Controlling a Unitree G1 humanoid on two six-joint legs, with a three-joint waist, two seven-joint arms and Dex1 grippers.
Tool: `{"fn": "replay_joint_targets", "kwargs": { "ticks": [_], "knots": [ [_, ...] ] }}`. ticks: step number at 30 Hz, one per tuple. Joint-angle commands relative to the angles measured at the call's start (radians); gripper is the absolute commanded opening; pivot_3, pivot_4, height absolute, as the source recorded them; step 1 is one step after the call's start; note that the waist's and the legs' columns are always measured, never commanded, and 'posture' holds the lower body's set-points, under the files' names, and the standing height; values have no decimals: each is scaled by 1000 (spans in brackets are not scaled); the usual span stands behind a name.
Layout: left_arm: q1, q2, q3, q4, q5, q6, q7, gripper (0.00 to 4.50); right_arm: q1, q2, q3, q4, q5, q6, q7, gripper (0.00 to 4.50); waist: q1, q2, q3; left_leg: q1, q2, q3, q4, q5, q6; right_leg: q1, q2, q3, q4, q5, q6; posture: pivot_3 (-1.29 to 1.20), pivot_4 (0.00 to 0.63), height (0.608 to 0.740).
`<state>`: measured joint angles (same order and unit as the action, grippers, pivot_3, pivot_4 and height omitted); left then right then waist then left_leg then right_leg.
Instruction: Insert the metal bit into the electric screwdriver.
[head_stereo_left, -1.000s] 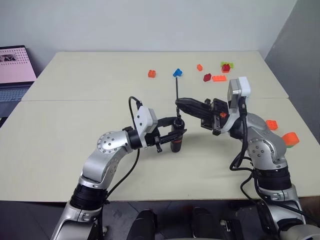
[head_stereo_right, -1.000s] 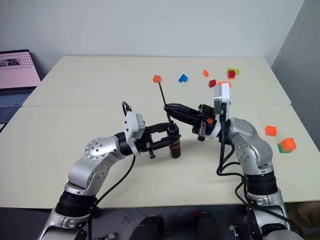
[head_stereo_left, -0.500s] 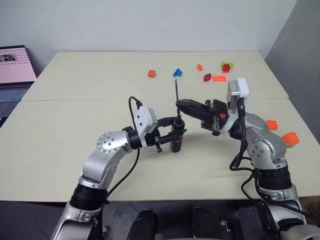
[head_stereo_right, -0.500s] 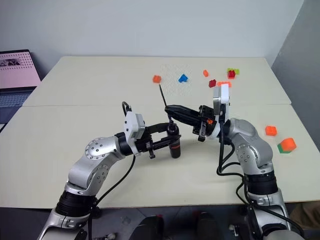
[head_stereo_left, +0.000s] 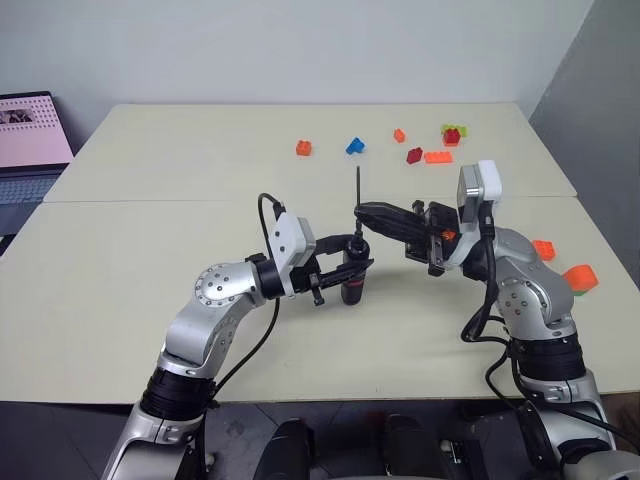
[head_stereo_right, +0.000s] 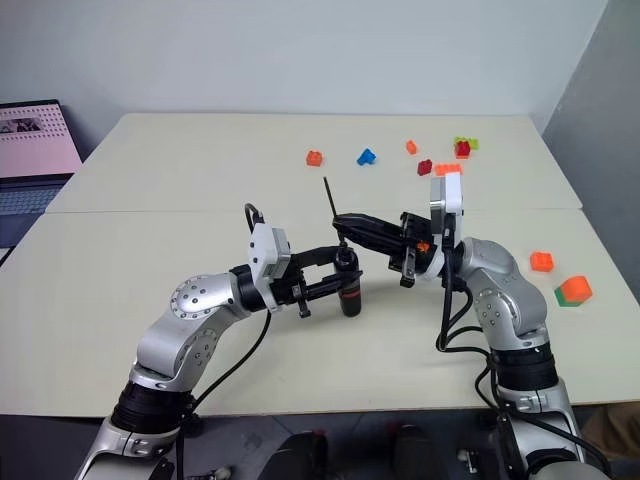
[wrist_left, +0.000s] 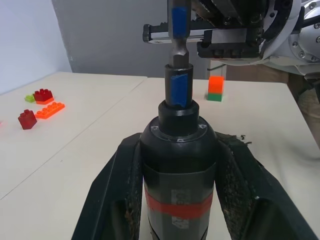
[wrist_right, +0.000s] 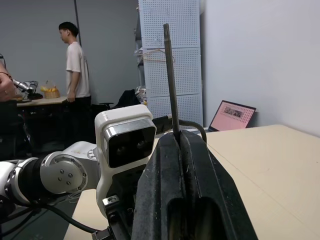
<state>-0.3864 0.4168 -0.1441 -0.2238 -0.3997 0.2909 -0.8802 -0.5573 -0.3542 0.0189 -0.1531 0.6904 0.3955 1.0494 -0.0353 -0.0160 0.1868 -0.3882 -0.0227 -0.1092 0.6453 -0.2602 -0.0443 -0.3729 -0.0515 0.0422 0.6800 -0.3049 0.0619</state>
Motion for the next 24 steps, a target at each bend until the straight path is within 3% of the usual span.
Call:
{"fn": "replay_joint_targets", "kwargs": {
  "ticks": [1,24],
  "knots": [
    [9,23,-1,13,32,2,8,1638,-2,-20,3,16,-3,9,27,0,0,0,0,0,0,0,0,0,0,0,0,0,0,0,0,0,150,740],
    [9,32,-3,12,32,-6,6,1638,-106,-131,69,50,-12,131,166,0,1,0,0,3,0,0,-1,0,0,2,0,0,0,0,0,0,150,740]
  ]
}}
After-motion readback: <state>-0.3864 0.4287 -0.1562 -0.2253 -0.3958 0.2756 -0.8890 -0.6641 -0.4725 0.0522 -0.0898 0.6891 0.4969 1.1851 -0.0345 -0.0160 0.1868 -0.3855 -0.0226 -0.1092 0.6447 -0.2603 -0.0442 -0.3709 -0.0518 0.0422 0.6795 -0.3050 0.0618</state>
